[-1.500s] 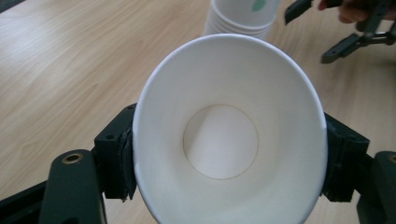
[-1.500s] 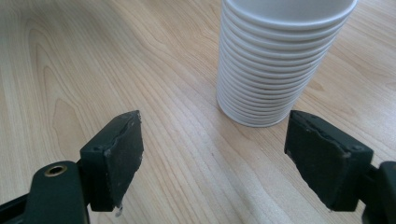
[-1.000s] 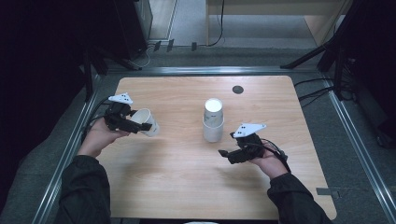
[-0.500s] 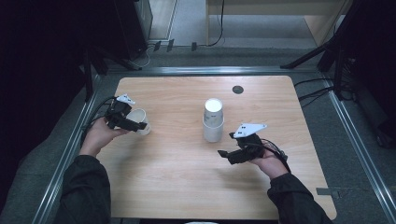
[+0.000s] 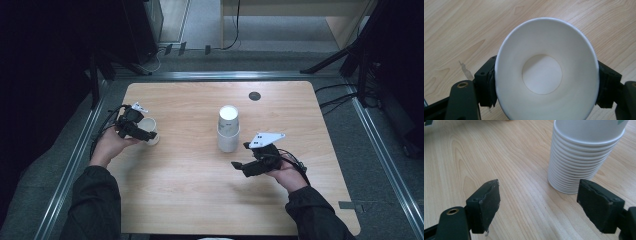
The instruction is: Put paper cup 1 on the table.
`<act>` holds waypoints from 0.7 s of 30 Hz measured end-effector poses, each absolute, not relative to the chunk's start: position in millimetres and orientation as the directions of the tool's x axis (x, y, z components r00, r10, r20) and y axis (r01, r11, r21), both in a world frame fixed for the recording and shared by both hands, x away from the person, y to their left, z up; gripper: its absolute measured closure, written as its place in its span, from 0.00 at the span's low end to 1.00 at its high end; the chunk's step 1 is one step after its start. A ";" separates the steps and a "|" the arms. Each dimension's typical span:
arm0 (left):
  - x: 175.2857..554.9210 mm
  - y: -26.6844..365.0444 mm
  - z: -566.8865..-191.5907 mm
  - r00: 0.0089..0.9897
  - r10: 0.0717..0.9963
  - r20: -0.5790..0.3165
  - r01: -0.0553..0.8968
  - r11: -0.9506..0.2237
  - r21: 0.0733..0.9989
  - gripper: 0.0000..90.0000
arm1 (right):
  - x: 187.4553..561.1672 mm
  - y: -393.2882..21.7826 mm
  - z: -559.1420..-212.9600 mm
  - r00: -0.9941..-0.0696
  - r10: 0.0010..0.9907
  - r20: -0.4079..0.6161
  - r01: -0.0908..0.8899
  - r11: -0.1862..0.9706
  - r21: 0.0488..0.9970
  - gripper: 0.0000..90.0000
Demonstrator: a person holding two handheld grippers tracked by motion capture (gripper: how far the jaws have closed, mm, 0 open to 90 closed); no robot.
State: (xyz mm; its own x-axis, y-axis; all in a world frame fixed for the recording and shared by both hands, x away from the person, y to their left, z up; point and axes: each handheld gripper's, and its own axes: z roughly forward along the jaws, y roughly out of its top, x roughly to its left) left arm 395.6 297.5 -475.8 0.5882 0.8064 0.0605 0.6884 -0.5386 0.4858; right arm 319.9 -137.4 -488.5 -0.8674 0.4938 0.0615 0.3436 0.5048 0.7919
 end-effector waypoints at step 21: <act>399.3 298.6 -483.5 0.593 0.805 -0.017 0.712 -0.515 0.477 0.17 | 320.7 -138.8 -489.5 -0.864 0.501 0.054 0.345 0.509 0.788 0.21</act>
State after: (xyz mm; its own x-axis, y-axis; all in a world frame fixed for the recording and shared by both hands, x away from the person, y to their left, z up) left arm 399.3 298.6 -483.5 0.5932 0.8049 -0.0165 0.7120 -0.5149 0.4774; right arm 320.7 -138.8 -489.5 -0.8636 0.5013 0.0538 0.3448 0.5094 0.7884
